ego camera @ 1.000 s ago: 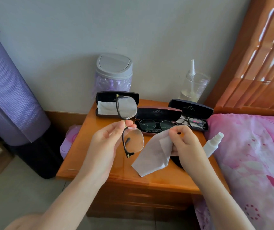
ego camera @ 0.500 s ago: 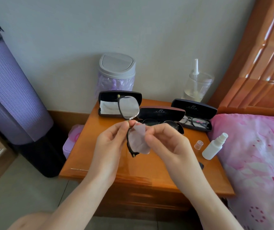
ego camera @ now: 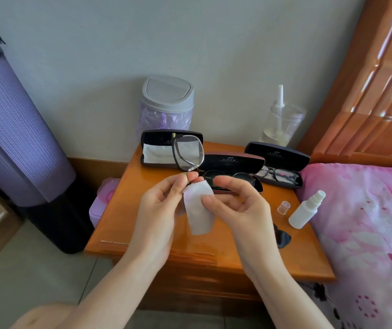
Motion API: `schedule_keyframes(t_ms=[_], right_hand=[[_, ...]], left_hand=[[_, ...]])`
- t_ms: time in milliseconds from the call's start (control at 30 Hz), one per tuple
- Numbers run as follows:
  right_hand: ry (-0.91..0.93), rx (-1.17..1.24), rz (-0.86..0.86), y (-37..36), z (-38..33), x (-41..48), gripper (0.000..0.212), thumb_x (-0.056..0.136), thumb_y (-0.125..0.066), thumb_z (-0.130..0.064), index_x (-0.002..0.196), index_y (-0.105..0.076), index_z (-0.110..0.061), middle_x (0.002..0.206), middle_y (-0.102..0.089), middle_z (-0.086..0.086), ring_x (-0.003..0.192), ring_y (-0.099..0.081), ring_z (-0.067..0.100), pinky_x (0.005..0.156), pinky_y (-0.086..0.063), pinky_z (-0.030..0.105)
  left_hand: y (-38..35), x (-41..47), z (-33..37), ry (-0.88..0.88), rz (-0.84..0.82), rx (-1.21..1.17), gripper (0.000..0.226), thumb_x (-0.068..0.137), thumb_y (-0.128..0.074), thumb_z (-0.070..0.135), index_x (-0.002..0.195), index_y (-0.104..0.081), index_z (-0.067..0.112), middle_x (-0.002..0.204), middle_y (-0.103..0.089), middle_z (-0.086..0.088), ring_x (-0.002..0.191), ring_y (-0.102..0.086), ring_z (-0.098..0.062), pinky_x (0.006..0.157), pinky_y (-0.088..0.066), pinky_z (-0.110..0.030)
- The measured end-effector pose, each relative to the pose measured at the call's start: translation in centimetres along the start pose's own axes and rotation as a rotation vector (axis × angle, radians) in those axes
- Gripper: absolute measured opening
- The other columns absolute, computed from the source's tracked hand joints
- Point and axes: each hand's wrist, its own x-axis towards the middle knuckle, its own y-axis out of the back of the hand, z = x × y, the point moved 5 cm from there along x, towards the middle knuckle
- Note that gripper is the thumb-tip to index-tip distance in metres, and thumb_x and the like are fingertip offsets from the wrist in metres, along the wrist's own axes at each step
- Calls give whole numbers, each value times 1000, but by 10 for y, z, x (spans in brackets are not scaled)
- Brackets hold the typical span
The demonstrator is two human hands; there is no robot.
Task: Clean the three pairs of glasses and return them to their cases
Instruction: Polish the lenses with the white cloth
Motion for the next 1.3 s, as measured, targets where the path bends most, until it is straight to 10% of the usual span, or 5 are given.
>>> schedule_keyframes(t_ms=[233, 567, 767, 1133, 1300], right_hand=[[-144, -154, -112, -9, 12, 0, 43, 68, -69, -45, 97, -70, -14, 89, -71, 6, 81, -67, 16, 60, -51, 14], [-283, 37, -247, -11, 15, 2, 40, 72, -72, -33, 107, -71, -16, 104, -72, 5, 101, -66, 23, 85, -56, 33], [-279, 41, -150, -9, 15, 0, 58, 57, -71, -47, 103, -71, -13, 99, -71, 10, 93, -66, 26, 63, -55, 27], [-234, 76, -158, 5, 8, 8, 38, 74, -66, -31, 104, -72, -9, 101, -73, 12, 99, -65, 31, 85, -53, 40], [-221, 21, -135, 9, 1, 7, 40, 62, -75, -34, 92, -74, -7, 88, -75, 10, 86, -69, 24, 74, -54, 25]], left_hand=[[1, -1, 2, -11, 21, 51, 19, 89, -52, 25, 84, -70, 27, 85, -75, 13, 84, -69, -2, 68, -56, -17], [-5, -4, 3, -44, -49, 166, 25, 85, -54, 33, 75, -73, 45, 86, -72, 18, 85, -66, 0, 66, -57, -19], [-9, -7, 4, -54, -115, 234, 18, 77, -55, 42, 81, -72, 44, 91, -71, 19, 90, -64, -1, 65, -56, -20], [-9, -5, 9, -17, -255, 355, 22, 85, -55, 34, 103, -65, 39, 99, -70, 24, 96, -63, 7, 71, -49, -7], [-6, -5, 17, -43, -210, 377, 18, 72, -64, 34, 88, -72, 32, 83, -74, 18, 83, -66, 8, 64, -46, -3]])
